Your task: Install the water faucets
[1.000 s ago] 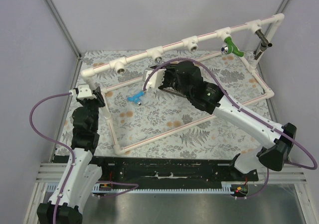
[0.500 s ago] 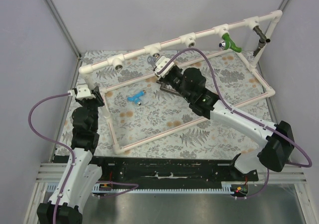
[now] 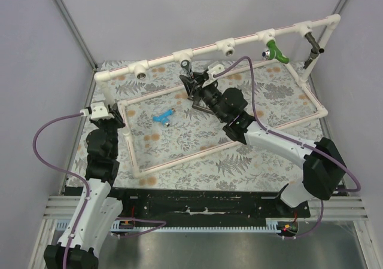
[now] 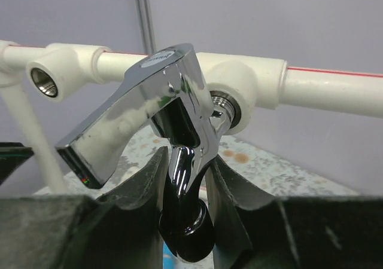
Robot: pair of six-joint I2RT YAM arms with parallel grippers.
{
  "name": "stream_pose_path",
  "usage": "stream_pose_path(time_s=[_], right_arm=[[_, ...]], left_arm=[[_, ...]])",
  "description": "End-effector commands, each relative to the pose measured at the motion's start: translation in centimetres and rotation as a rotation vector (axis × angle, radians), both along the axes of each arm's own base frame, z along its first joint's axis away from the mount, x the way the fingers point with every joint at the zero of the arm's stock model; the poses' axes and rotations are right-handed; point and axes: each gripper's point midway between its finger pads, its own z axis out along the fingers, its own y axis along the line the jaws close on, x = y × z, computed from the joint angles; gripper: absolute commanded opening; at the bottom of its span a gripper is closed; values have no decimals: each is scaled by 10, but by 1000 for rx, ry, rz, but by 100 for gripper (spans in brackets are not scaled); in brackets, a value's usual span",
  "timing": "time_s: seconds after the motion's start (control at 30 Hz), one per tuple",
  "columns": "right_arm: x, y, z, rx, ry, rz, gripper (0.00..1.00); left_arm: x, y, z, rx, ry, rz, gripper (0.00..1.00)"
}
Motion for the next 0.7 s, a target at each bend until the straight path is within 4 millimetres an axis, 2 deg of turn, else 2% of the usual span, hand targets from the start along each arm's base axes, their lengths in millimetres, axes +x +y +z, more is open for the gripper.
stream_pose_path(time_s=[0.0, 0.3, 0.47, 0.57, 0.6, 0.67], right_arm=[[23, -14, -29, 222, 158, -68, 0], [29, -39, -33, 596, 186, -128, 0], [32, -46, -35, 728, 218, -170, 0], [33, -43, -37, 715, 224, -191, 0], [31, -39, -36, 677, 210, -194, 2], [26, -34, -34, 611, 182, -198, 19]], left_arm=[[-2, -39, 14, -59, -53, -185, 2], [-2, -42, 14, -91, -58, -195, 2], [-2, -46, 14, -147, -69, -214, 2], [-3, -46, 15, -146, -74, -215, 2], [-4, -45, 16, -147, -74, -209, 2], [-4, -43, 16, -151, -76, -202, 3]])
